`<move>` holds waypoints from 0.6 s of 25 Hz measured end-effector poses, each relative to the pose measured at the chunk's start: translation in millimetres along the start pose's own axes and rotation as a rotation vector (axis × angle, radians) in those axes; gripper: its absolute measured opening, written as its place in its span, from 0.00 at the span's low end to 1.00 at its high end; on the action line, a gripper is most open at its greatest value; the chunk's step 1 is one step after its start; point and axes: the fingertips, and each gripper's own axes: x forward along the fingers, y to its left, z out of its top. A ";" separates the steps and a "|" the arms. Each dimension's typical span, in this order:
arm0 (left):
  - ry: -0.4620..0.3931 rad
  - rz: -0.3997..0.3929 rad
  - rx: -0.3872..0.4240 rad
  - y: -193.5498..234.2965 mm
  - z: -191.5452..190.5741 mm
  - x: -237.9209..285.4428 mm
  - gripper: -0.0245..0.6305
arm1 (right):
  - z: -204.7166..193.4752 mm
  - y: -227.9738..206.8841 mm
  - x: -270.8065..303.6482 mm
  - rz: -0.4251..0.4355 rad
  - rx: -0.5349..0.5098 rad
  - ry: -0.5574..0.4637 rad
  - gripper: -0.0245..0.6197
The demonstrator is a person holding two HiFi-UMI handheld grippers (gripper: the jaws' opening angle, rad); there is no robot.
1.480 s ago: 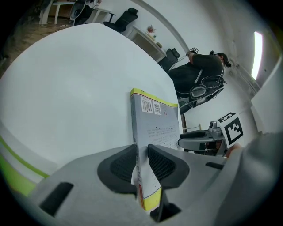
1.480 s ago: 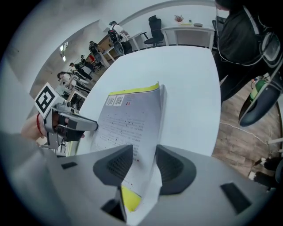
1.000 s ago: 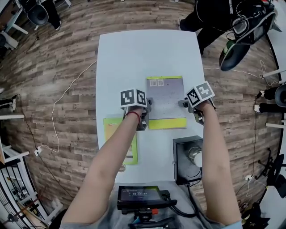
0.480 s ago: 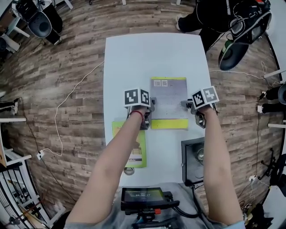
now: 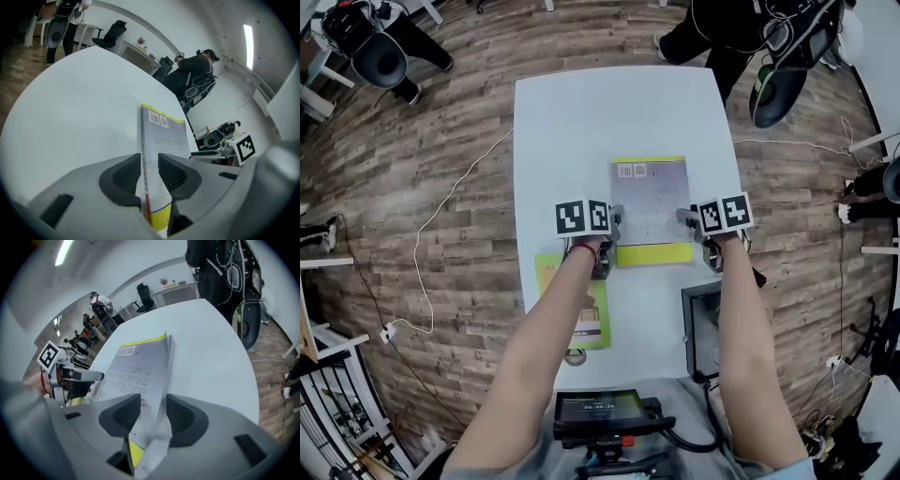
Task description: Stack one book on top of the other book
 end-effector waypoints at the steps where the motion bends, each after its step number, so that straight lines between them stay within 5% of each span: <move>1: -0.004 0.003 0.024 -1.9 -1.2 -3.0 0.20 | -1.4 0.9 -2.2 -0.019 -0.018 -0.002 0.31; 8: 0.010 0.070 0.111 -7.7 -8.6 -10.9 0.25 | -11.0 3.4 -10.7 -0.107 -0.061 0.035 0.31; 15: -0.021 0.016 0.148 -17.3 4.9 -23.8 0.29 | -2.9 8.0 -19.1 -0.115 -0.086 0.003 0.34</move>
